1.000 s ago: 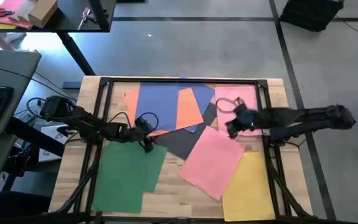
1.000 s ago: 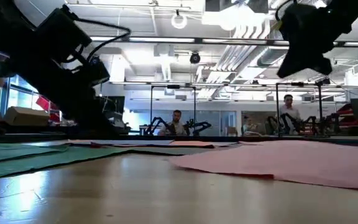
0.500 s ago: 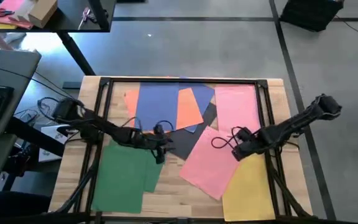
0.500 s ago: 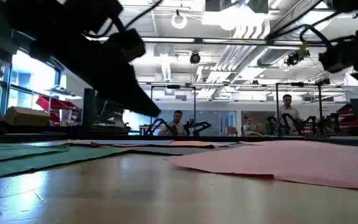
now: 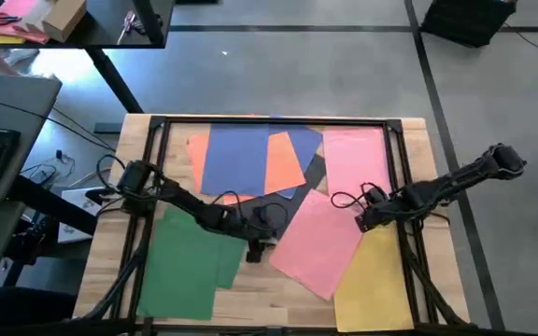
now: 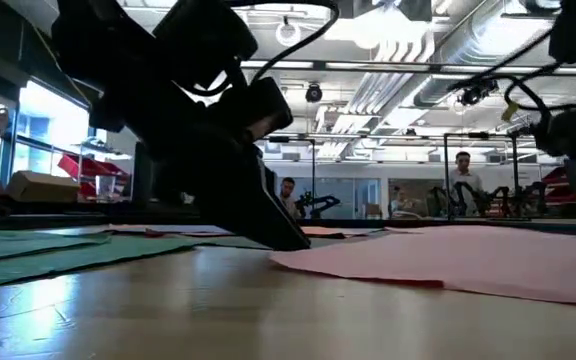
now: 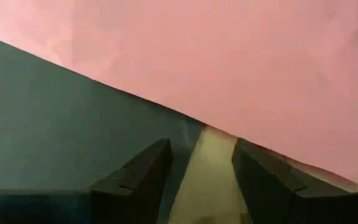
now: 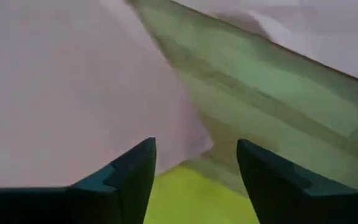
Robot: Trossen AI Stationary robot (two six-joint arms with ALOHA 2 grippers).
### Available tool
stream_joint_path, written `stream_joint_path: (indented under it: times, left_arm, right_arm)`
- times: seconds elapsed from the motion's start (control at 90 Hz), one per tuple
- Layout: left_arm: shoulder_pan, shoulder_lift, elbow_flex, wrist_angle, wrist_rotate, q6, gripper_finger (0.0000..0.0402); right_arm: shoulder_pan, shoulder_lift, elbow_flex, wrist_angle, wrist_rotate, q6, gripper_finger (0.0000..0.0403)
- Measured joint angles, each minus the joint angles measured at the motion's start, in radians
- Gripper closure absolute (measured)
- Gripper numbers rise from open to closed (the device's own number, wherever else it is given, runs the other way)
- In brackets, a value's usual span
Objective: Organize paper
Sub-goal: Stack the pink paper on top of the other pink paper to the top right of the table
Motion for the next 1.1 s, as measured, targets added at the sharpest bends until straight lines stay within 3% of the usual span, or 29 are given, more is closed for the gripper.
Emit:
stream_joint_path:
  times: [0.522,0.833,1.0,1.1]
  left_arm:
    - [0.001,0.003,-0.001,-0.008,0.000,-0.009,0.0234]
    - [0.001,0.004,-0.002,-0.010,0.000,-0.016,0.0234]
    - [0.001,0.004,-0.002,-0.011,0.000,-0.016,0.0234]
    - [0.001,0.004,-0.002,-0.011,0.000,-0.017,0.0234]
  right_arm:
    - [-0.005,-0.041,-0.033,0.245,-0.005,-0.079,0.0199]
    - [-0.005,-0.039,-0.032,0.077,-0.028,-0.025,0.0199]
    - [-0.005,-0.039,-0.035,0.066,-0.028,-0.026,0.0202]
    - [-0.005,-0.039,-0.069,0.144,-0.027,-0.026,0.0224]
